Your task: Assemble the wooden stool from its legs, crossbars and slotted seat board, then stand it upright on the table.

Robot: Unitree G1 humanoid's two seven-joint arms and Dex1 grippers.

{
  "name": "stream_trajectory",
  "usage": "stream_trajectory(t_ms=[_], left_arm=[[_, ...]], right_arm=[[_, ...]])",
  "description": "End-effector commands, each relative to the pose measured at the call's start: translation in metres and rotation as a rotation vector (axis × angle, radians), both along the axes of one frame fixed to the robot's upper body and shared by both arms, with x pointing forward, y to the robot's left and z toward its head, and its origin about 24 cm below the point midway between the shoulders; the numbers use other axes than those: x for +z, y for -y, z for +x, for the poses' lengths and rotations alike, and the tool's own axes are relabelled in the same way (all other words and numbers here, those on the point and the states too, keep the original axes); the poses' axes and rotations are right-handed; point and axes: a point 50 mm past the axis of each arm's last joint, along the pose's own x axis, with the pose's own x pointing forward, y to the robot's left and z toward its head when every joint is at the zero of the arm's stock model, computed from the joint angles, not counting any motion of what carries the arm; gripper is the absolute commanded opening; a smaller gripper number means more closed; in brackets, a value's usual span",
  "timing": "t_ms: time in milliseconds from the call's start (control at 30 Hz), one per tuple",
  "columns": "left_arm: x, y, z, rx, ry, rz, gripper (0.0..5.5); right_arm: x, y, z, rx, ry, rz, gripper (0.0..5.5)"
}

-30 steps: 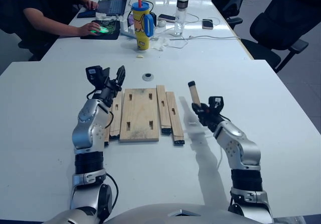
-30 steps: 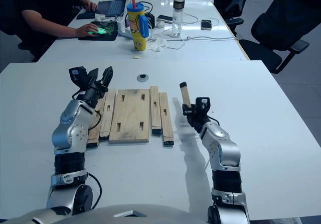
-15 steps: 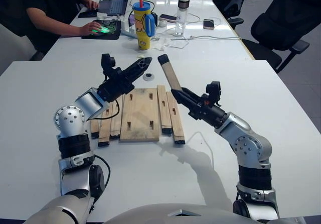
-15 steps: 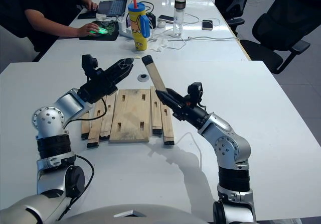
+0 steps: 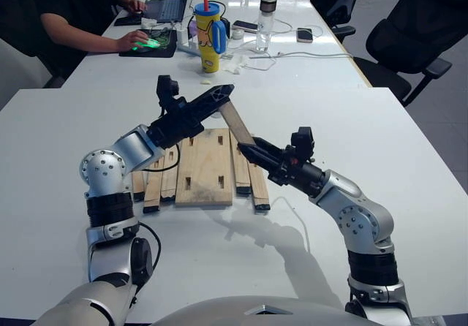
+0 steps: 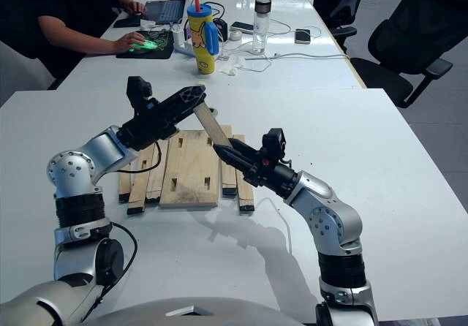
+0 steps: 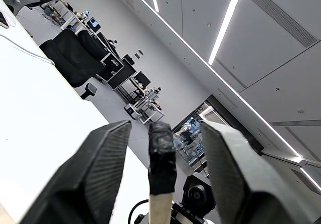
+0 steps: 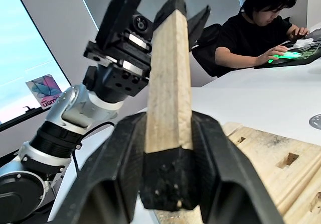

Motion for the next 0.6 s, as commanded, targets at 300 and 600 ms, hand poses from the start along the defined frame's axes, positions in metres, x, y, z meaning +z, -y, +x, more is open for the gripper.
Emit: stream_trajectory(t_ms=[300,600], left_arm=[[0.005,-0.008,0.001,0.030,0.022,0.034,0.64],[-0.009,-0.036,0.001,0.362,0.008,0.093,0.47]], right_arm=[[0.000,-0.001,0.004,-0.051,0.058,-0.070,1.22],[-0.034,0.012,0.008,-0.147,-0.086,-0.209,2.35]])
